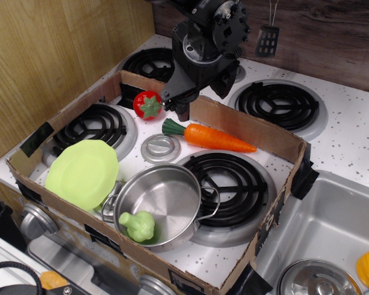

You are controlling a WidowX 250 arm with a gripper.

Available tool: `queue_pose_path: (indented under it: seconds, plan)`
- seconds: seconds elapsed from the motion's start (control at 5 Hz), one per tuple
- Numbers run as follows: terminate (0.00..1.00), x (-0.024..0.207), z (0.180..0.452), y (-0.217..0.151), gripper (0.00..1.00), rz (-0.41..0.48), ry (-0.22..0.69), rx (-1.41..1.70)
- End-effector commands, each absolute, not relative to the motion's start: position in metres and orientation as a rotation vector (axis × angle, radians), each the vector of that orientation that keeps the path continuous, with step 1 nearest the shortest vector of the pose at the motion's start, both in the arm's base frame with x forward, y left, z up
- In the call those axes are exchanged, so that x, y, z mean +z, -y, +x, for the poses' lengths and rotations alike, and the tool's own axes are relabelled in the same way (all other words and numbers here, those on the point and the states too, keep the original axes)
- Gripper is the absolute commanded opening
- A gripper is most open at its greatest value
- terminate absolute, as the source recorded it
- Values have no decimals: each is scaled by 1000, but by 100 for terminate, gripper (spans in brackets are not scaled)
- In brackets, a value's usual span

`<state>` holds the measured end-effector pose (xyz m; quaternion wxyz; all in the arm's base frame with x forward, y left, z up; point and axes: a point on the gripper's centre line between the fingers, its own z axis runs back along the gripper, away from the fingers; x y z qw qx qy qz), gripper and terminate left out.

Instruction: Take carrot off plate

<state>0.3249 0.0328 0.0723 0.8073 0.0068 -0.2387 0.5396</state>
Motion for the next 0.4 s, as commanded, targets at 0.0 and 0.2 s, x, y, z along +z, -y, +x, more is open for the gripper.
queue_pose_path:
  seconds: [0.0,0.2]
  plan:
    - [0,91,326,-25,100,-16,556,1153]
    - [100,91,326,-25,100,-16,556,1153]
